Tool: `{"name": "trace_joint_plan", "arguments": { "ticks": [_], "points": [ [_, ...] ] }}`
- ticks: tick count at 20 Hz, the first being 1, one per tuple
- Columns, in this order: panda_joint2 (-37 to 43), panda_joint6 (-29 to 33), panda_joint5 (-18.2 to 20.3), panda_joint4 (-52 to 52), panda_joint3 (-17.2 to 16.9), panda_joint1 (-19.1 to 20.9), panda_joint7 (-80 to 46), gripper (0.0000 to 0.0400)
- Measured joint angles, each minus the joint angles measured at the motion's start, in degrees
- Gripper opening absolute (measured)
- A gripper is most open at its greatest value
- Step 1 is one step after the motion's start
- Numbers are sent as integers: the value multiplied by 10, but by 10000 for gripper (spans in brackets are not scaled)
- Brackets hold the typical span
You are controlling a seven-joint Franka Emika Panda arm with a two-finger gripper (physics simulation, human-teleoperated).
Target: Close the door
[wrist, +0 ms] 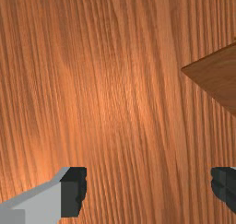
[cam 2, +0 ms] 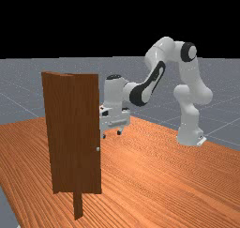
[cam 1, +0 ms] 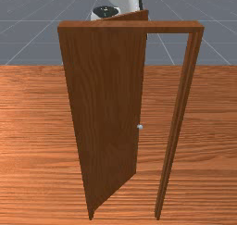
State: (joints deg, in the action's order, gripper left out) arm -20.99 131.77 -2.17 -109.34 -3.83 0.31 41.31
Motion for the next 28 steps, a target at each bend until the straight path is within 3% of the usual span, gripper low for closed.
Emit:
{"name": "trace_joint_plan", "arguments": {
  "ticks": [1,2,3,4,5,10,11,12,16,19,22,26,27,28],
  "points": [
    [-11,-10,44,17,20,21,59,400],
    [-21,-19,58,33,26,28,70,400],
    [-30,-23,52,49,24,26,65,400],
    [-60,-86,11,105,8,9,32,400],
    [-38,-22,7,59,19,15,84,400],
    [-37,-23,-3,58,33,-23,38,400],
    [-41,-36,-46,67,11,-57,-53,400],
    [-39,-25,-9,62,38,-40,17,400],
    [-44,-29,-14,70,48,-63,-2,400],
    [-43,-28,-13,70,43,-76,-47,400],
    [-43,-40,3,73,17,-84,-164,400],
    [-39,-34,12,65,1,-35,-99,400],
    [-38,-30,42,63,27,1,29,400],
    [-46,-35,42,77,26,5,29,400]
  ]
}}
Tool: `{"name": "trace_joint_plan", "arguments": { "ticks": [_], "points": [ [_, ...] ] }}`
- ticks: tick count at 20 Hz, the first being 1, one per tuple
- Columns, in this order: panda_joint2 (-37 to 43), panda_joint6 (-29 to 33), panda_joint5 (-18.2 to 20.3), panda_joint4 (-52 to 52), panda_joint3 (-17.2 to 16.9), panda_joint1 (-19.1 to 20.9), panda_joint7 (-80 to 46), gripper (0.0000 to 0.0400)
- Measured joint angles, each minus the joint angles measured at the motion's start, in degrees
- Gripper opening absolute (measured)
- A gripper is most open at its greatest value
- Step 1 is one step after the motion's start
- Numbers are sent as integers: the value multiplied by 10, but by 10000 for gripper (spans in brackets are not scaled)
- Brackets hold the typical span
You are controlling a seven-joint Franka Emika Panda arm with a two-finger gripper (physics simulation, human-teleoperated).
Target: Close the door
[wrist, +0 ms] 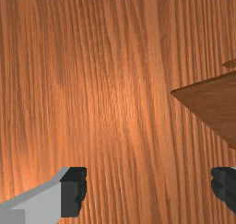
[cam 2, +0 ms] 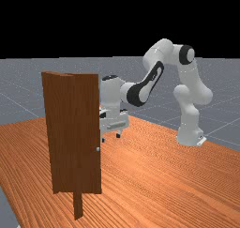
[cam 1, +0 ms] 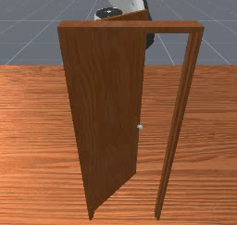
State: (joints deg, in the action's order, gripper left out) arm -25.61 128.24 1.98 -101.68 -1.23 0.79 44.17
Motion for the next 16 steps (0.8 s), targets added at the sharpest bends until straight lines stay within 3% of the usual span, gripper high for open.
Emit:
{"name": "trace_joint_plan", "arguments": {
  "ticks": [3,4,7,8,11,16],
  "points": [
    [-74,-51,21,123,13,14,12,400],
    [-79,16,-17,117,-7,-5,-16,400],
    [-166,-68,-16,269,-7,-2,-17,400],
    [-208,-127,-20,348,0,5,24,400],
    [-209,-126,-34,345,16,-1,83,400],
    [-233,-146,-33,387,11,-42,2,400]
  ]
}}
